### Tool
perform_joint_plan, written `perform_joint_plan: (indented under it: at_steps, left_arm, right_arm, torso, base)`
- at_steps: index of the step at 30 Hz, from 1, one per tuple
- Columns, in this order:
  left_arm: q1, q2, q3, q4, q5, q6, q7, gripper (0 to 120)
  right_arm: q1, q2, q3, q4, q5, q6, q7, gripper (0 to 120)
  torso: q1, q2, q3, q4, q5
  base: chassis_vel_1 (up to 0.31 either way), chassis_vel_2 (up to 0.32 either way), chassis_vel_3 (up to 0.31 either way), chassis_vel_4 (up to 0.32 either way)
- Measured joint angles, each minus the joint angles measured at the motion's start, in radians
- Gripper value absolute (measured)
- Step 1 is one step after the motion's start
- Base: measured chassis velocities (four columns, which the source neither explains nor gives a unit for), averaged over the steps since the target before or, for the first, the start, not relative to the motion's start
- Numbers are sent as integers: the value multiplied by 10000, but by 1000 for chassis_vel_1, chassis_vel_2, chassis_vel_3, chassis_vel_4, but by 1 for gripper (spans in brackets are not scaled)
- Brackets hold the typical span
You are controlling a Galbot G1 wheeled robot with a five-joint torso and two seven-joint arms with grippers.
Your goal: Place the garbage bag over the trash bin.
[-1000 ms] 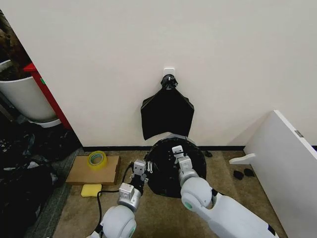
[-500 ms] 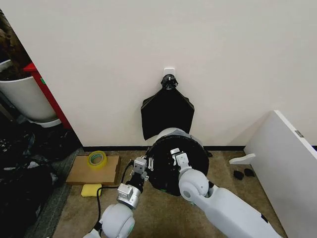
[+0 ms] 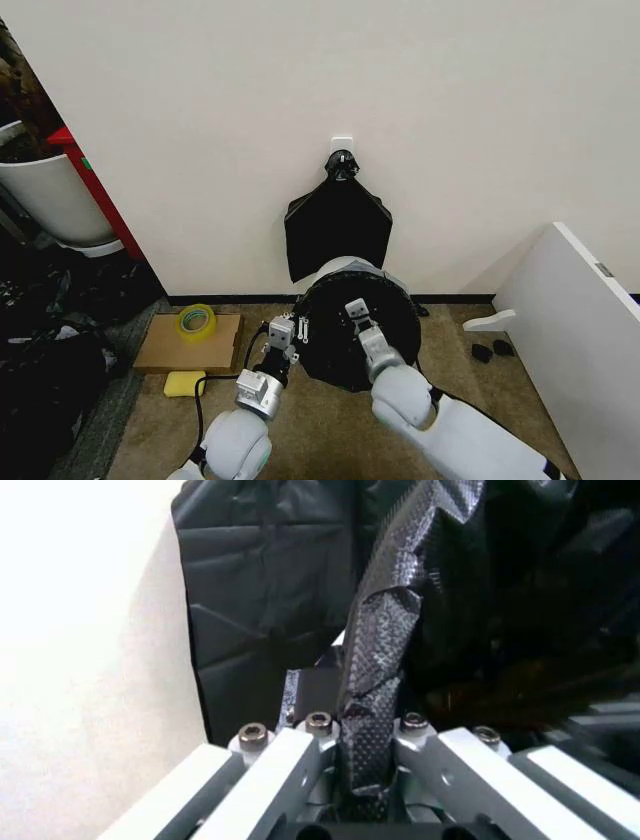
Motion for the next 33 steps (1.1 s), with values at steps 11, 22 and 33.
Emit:
perform_joint_plan:
  at_steps: [11, 22, 33]
  left_arm:
    - [181, 25, -103, -334, 61, 7, 3, 1]
    - [388, 45, -176, -491, 155, -17, 12, 0]
    - [388, -10, -61, -433, 221, -20, 23, 0]
  right_arm:
    - [277, 151, 502, 188, 3331, -2946, 1272, 0]
    - [61, -18, 298, -550, -879, -1615, 330, 0]
    - [-157, 128, 209, -177, -251, -647, 15, 0]
  torso:
    - [0, 0, 0, 1, -1]
    - [1, 0, 1, 1, -1]
    - [1, 0, 0, 0, -1]
  base:
    - [0, 0, 0, 0]
    - [0, 0, 0, 0]
    - [0, 0, 0, 0]
